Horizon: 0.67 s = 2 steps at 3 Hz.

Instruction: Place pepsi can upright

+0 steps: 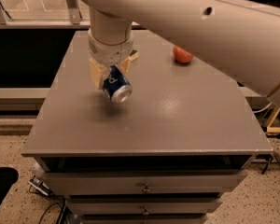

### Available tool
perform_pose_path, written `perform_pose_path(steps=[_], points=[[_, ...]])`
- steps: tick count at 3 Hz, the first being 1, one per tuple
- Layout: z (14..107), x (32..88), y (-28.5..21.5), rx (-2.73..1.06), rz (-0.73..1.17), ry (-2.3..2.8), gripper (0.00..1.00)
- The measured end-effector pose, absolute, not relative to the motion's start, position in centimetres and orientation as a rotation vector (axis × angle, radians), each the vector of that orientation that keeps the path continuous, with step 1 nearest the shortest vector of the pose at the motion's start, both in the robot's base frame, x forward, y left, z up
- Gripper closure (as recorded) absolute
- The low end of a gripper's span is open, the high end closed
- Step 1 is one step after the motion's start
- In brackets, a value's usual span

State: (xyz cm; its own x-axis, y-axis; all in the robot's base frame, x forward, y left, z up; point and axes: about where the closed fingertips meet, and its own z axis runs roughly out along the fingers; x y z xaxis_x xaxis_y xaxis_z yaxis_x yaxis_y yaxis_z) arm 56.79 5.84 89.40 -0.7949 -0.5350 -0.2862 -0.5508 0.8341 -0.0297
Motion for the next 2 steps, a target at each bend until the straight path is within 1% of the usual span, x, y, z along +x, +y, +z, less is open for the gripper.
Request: perform_pose_path(steps=[1, 2], points=[[91.7, 55.4, 4.0, -0.819, 0.154, 2.583, 1.00], [91.6, 53.9, 2.4, -0.796, 0.241, 2.475, 1.00]])
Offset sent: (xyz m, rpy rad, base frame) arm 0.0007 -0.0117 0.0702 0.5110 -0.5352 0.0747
